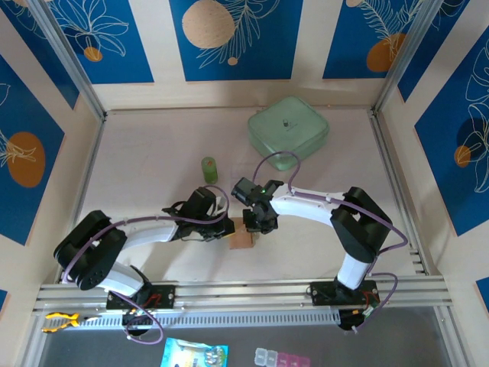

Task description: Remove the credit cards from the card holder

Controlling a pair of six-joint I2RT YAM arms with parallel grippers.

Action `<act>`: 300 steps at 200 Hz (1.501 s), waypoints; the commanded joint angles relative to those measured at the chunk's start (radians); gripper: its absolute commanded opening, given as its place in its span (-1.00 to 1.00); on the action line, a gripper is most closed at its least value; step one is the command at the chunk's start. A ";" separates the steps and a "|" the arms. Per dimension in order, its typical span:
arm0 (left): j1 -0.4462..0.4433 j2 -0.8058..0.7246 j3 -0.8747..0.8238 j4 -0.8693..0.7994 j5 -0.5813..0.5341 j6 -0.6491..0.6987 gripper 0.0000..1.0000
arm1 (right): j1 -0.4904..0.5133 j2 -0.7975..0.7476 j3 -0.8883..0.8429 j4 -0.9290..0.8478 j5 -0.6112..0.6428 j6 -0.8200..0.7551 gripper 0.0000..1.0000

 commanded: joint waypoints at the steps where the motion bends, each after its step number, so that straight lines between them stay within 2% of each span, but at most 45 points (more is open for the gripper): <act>1: -0.007 -0.020 0.016 -0.024 -0.013 -0.006 -0.96 | -0.004 0.022 -0.019 0.031 -0.032 -0.005 -0.56; 157: -0.006 -0.052 -0.011 -0.028 -0.026 -0.002 -0.91 | -0.012 0.044 -0.041 0.051 -0.035 0.001 -0.72; 235: 0.003 -0.145 -0.002 -0.148 -0.096 0.040 -0.84 | -0.011 -0.025 0.008 -0.038 -0.010 -0.014 -0.76; 300: 0.015 -0.140 0.046 -0.188 -0.083 0.046 -0.82 | -0.003 -0.055 0.080 -0.113 -0.024 -0.013 -0.76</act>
